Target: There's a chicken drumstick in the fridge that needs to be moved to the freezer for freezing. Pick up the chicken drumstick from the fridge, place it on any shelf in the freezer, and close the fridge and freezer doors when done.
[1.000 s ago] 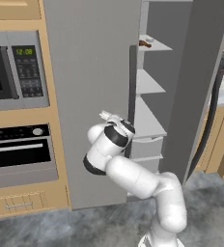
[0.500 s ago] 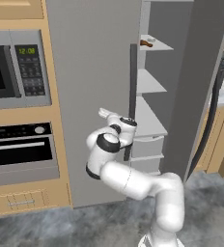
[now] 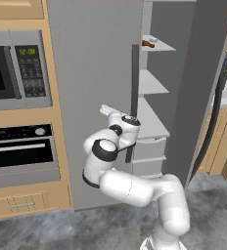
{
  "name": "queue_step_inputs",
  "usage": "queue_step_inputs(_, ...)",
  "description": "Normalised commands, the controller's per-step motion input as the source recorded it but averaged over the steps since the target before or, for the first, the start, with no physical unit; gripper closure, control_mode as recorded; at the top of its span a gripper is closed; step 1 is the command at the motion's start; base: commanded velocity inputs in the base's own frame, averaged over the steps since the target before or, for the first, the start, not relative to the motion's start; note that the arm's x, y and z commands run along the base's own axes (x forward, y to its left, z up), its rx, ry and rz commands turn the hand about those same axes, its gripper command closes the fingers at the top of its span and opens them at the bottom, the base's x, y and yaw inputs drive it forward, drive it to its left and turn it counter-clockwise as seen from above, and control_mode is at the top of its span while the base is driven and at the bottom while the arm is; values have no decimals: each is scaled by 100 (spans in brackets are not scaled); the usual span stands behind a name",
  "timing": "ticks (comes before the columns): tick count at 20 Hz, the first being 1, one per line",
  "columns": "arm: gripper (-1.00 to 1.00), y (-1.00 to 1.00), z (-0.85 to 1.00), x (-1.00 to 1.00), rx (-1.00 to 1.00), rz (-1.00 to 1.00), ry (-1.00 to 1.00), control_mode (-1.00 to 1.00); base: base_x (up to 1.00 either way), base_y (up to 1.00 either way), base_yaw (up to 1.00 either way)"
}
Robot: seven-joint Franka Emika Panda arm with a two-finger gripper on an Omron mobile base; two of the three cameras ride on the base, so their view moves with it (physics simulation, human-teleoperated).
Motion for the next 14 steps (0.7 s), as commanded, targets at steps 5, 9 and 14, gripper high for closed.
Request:
queue_step_inputs(5, -100, -1, 100, -80, -5, 0, 2, -100, 0, 0, 0)
queue_step_inputs(9, -100, -26, 100, -79, -6, 5, 13, -100, 0, 0, 0)
queue_step_inputs(14, -100, -43, 100, -99, -18, 1, 20, -100, 0, 0, 0)
